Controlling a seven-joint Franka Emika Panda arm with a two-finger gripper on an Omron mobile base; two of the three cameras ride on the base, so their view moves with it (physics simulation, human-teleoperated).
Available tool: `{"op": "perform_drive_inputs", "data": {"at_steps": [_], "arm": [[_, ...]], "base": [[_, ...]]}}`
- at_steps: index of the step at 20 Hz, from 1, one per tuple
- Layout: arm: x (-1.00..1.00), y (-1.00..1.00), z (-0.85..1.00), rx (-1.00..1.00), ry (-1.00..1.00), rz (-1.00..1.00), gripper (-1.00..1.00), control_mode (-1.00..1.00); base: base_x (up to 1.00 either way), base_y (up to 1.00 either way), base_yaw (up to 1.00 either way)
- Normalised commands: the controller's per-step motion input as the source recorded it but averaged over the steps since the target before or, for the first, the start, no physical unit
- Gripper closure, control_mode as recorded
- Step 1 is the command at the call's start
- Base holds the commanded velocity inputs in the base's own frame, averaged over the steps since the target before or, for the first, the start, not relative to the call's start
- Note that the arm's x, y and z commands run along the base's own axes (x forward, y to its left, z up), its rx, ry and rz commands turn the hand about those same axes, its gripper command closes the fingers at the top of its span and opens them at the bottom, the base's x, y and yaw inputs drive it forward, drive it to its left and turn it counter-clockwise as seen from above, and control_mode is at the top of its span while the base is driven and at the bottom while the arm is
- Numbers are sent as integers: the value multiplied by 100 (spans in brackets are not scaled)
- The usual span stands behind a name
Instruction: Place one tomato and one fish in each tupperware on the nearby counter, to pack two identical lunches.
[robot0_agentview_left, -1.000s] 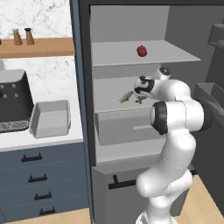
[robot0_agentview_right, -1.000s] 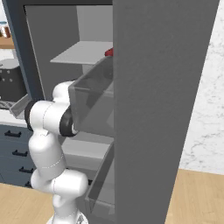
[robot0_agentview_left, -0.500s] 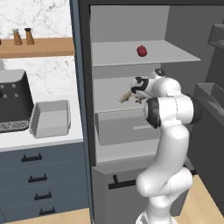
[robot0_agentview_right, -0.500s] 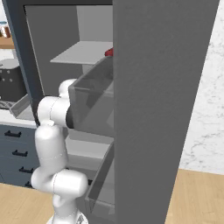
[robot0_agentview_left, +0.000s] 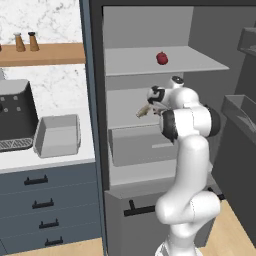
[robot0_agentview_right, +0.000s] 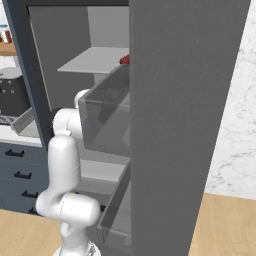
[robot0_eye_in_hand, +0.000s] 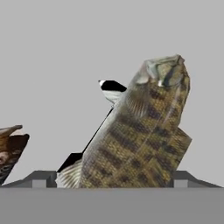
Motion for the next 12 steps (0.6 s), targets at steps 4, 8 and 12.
{"op": "perform_drive_inputs", "data": {"at_steps": [4, 8, 12], "arm": [[6, 0, -8, -1, 3, 0, 100, -100], [0, 0, 0, 0, 0, 0, 100, -100], [-13, 0, -4, 0, 0, 0, 100, -100]], "base": [[0, 0, 0], [0, 0, 0], [0, 0, 0]]}}
